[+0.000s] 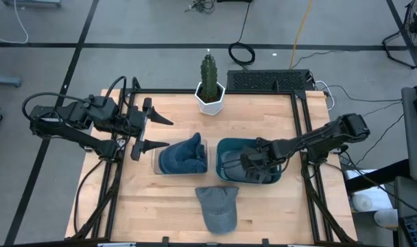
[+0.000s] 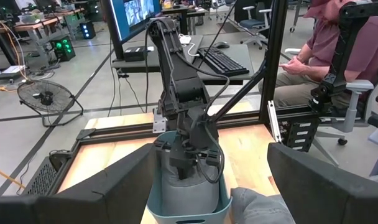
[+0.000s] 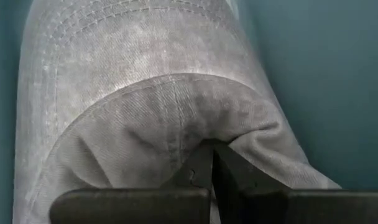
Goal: Pick & Place hat
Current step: Put the left gray cap into the blue bin, then put the gray cap into the blue bin
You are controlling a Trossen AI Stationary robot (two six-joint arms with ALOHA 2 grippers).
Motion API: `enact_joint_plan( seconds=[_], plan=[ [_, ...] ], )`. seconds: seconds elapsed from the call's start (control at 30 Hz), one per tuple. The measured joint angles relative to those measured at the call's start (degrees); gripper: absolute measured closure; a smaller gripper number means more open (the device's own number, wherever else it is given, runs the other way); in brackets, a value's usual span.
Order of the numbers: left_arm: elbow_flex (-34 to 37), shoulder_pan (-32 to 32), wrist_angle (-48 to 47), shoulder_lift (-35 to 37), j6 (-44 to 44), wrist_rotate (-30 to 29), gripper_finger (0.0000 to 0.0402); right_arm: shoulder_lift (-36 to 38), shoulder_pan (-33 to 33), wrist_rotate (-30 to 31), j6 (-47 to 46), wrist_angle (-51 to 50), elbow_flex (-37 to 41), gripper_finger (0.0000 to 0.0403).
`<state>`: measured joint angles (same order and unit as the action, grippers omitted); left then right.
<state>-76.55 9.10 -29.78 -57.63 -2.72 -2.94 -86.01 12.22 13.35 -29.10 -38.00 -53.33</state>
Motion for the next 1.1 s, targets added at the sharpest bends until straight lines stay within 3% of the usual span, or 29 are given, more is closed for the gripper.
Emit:
enact_joint_plan(
  seconds=[0.5,0.7,1.0,1.1],
  plan=[
    [0.0,0.0,0.0,0.0,0.0,0.0,0.0082,12.8,0.5,3.1,2.5,3.9,0.1,0.0403],
    [0.0,0.0,0.0,0.0,0.0,0.0,0.0082,14.5,3.3,3.0,8.0,13.9,0.1,0.0403],
    [0.0,0.0,0.0,0.0,0.0,0.0,0.0082,14.5,12.4,2.8,20.6,32.8,0.1,0.0403],
    [0.0,0.0,0.0,0.0,0.0,0.0,0.0082,13.8,15.4,-0.3,23.5,39.0,0.1,0.0400]
  ],
)
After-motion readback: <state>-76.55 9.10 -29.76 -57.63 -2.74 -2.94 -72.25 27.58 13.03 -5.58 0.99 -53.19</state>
